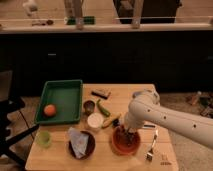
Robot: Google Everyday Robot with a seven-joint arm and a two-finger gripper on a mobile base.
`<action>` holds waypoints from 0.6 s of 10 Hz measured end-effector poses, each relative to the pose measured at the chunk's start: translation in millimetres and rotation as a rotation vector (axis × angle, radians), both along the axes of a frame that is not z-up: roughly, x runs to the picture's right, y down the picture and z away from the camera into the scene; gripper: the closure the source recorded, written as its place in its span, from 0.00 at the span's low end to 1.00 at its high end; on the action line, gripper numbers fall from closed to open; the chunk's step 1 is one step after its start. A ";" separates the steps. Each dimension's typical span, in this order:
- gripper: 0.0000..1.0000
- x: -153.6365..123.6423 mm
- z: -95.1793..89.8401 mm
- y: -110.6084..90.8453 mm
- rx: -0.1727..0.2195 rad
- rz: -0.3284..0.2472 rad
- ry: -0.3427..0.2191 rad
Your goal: Place grapes in table surface
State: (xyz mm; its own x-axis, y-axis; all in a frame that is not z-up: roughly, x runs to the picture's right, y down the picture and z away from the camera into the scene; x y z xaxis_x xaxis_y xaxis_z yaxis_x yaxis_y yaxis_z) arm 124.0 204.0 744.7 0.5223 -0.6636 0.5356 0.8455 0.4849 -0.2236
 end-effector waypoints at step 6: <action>0.99 -5.3 -17.6 -6.0 0.004 0.006 0.016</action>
State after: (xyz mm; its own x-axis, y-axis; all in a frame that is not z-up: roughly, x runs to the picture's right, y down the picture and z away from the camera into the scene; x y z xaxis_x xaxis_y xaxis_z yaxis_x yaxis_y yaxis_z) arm 118.6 198.0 727.1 0.5344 -0.6628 0.5245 0.8391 0.4905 -0.2352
